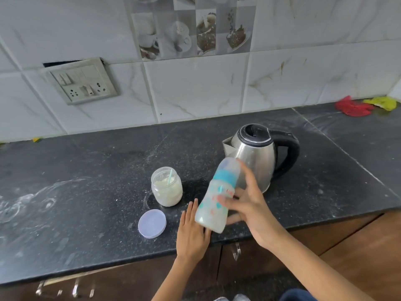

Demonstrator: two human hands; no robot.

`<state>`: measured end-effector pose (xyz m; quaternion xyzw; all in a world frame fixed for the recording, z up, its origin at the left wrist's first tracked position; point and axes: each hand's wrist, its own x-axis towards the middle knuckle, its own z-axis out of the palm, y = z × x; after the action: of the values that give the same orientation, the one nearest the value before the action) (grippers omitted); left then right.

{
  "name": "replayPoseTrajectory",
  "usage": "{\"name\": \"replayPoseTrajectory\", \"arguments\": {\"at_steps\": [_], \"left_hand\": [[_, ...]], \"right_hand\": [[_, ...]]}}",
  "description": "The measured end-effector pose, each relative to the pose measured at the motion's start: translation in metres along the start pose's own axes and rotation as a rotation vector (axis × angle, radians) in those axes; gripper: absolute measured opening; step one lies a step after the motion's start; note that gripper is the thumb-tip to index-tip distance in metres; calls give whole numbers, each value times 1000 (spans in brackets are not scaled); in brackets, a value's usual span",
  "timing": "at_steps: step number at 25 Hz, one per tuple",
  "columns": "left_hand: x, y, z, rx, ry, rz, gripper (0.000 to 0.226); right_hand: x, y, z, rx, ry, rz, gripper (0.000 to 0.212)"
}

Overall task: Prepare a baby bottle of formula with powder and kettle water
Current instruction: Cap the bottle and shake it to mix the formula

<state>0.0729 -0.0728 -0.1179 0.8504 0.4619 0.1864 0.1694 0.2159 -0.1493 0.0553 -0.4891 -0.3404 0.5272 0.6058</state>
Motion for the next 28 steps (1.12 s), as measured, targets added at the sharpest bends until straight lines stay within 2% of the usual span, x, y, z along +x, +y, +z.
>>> {"name": "replayPoseTrajectory", "arguments": {"at_steps": [2, 4, 5, 7, 9, 12, 13, 16, 17, 20, 21, 23, 24, 25, 26, 28], "left_hand": [[-1, -5, 4, 35, 2, -4, 53], [1, -3, -2, 63, 6, -17, 50], [1, 0, -4, 51, 13, -11, 50], [-2, 1, -7, 54, -2, 32, 48], [-5, -2, -4, 77, 36, 67, 59], [1, -3, -2, 97, 52, 18, 45], [1, -4, 1, 96, 55, 13, 45], [-2, -8, 4, 87, 49, 80, 52], [-2, -8, 4, 70, 57, 81, 51], [1, -6, 4, 78, 61, 40, 48], [-1, -6, 4, 34, 61, 25, 49], [-5, -7, 4, -122, 85, 7, 56], [-6, -9, 4, -129, 82, 36, 59], [-5, -10, 4, -38, 92, 66, 54], [-3, -10, 5, 37, 80, 80, 48], [0, -5, 1, 71, 82, 53, 47]], "right_hand": [[-3, 2, 0, -43, -37, -7, 92], [7, 1, -6, 96, 113, -80, 84], [7, 0, -7, 123, 138, -82, 83], [-1, 7, -3, 11, 24, -8, 91], [-9, 10, 0, -93, -63, 21, 96], [7, 5, -12, 116, 161, -58, 89], [8, 4, -11, 142, 175, -56, 86], [-2, 9, -4, -36, 23, 11, 97], [-1, 9, -5, -47, 21, -4, 97], [9, 5, -10, 143, 191, -60, 85], [6, 5, -7, 115, 175, -41, 86], [-6, 14, 1, -50, -2, 29, 94], [-9, 14, 4, -83, -39, 30, 95], [-6, 13, 1, -69, -7, 7, 94], [2, 12, -4, 21, 100, -33, 92], [11, 6, -8, 172, 245, -74, 84]]}}
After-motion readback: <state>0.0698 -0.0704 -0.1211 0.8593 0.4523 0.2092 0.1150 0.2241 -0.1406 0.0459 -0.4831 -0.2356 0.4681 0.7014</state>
